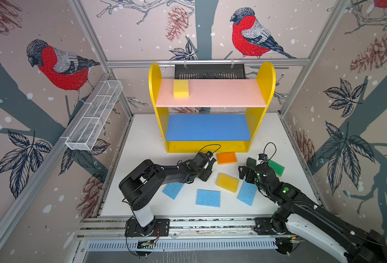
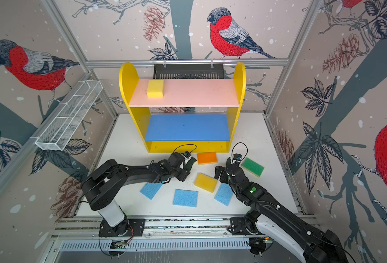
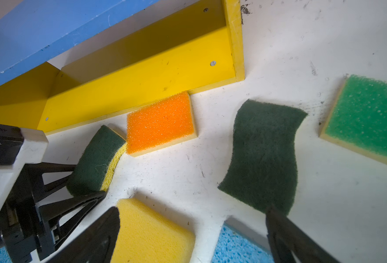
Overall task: Arrange cleaning sponges on a shelf
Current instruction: Pick up the cleaning sponge from the center of the table.
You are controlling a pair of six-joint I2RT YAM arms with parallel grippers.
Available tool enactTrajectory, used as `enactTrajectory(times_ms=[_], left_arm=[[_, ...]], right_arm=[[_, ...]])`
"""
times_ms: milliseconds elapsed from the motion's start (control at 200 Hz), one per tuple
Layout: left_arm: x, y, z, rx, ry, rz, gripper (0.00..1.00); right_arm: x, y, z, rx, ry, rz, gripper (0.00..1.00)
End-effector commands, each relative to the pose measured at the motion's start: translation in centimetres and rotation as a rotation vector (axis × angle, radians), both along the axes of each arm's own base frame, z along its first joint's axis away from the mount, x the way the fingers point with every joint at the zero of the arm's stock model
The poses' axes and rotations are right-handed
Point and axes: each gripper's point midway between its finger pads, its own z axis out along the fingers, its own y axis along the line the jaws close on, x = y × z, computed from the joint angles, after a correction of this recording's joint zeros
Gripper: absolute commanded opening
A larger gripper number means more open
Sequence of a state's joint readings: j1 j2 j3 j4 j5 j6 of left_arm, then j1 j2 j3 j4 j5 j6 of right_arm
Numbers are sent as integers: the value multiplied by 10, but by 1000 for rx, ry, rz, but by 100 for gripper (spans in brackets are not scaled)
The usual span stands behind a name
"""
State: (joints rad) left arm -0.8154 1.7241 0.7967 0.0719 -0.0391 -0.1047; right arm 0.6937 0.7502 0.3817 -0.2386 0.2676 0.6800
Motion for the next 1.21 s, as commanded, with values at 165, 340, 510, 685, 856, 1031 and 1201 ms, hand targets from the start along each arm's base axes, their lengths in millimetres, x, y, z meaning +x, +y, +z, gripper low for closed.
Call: enactTrajectory(times_ms=[165, 340, 510, 685, 856, 1031, 1201], left_arm=[[-33, 34, -25, 112, 165, 69, 61], [-35, 32, -6, 85, 162, 99, 58], [-39, 30, 22, 41, 142, 117, 57], [-45, 24, 58, 7, 90, 113, 57], [-51, 16, 102, -14, 26, 106, 57], [-60, 11, 149, -84, -21, 96, 56], [-60, 13, 197, -166, -81, 108, 56]], right_arm=[[1, 2, 1, 11, -18, 10, 100], [2, 2, 7, 10, -32, 18, 100], [3, 3, 15, 18, -53, 25, 100], [4, 5, 22, 20, -66, 36, 100], [4, 8, 29, 35, -77, 51, 100], [3, 13, 42, 41, -96, 84, 100], [4, 10, 59, 33, -128, 85, 100]])
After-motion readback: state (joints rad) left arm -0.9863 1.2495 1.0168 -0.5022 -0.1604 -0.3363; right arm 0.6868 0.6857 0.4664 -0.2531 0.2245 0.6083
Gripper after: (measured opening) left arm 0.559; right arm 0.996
